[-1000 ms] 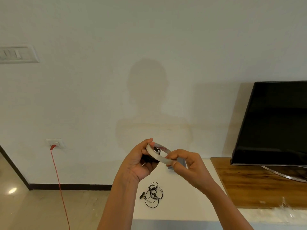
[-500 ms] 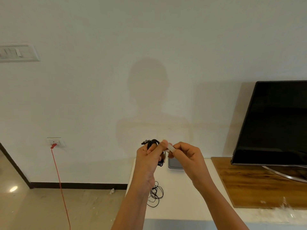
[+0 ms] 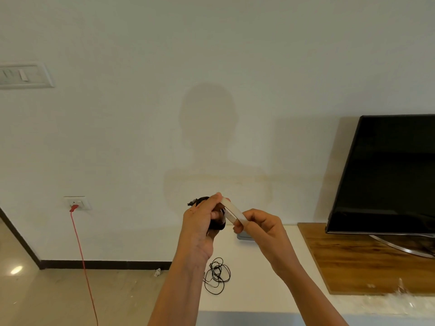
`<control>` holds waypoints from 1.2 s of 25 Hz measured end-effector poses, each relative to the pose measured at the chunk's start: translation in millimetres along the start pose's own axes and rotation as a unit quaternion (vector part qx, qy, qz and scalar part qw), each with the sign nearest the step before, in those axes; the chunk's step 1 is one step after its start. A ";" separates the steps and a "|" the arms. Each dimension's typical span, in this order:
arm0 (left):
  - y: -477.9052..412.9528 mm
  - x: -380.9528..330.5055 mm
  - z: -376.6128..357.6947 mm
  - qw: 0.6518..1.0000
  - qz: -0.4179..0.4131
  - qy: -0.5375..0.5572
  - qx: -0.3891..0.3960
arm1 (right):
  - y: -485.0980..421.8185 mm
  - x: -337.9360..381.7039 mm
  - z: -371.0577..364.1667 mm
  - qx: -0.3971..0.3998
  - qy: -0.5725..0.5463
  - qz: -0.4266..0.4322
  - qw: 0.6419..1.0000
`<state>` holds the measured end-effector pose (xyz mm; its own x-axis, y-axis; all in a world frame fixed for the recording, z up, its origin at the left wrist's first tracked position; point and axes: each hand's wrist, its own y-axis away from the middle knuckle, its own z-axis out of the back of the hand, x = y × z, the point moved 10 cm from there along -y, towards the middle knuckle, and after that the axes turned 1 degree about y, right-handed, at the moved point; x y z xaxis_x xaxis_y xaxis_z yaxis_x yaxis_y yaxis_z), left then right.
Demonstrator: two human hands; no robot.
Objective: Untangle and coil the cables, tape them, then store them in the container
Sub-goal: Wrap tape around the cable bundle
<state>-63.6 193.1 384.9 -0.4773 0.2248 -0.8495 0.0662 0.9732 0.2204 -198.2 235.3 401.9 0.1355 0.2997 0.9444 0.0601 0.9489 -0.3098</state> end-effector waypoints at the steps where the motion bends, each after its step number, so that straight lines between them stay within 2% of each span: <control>1: -1.1 1.0 1.2 1.000 0.018 0.019 0.001 | 0.5 0.0 -0.9 0.007 0.006 0.003 1.000; 5: -4.3 3.8 3.2 0.998 0.038 0.049 0.003 | -0.2 -0.6 -4.2 0.011 -0.018 -0.005 1.000; 10: -0.4 -3.7 1.6 0.999 -0.048 0.001 -0.020 | -0.4 0.6 -5.3 -0.018 -0.030 -0.030 0.999; 16: -0.3 -10.5 2.8 0.993 -0.111 -0.028 -0.025 | -0.9 4.9 -4.5 -0.022 -0.032 -0.047 0.998; 22: -1.6 -8.3 5.4 0.995 -0.087 -0.007 -0.043 | -0.2 5.8 -11.0 0.011 -0.039 -0.041 0.998; 30: -1.0 -11.0 4.0 0.992 -0.116 -0.017 -0.037 | -0.2 11.3 -14.4 0.022 -0.024 -0.054 0.998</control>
<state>-55.0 189.9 392.2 -0.4414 -0.0026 -0.8973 -0.1080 0.9929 0.0503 -182.4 237.1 411.0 0.0828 0.1979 0.9767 0.0273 0.9793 -0.2007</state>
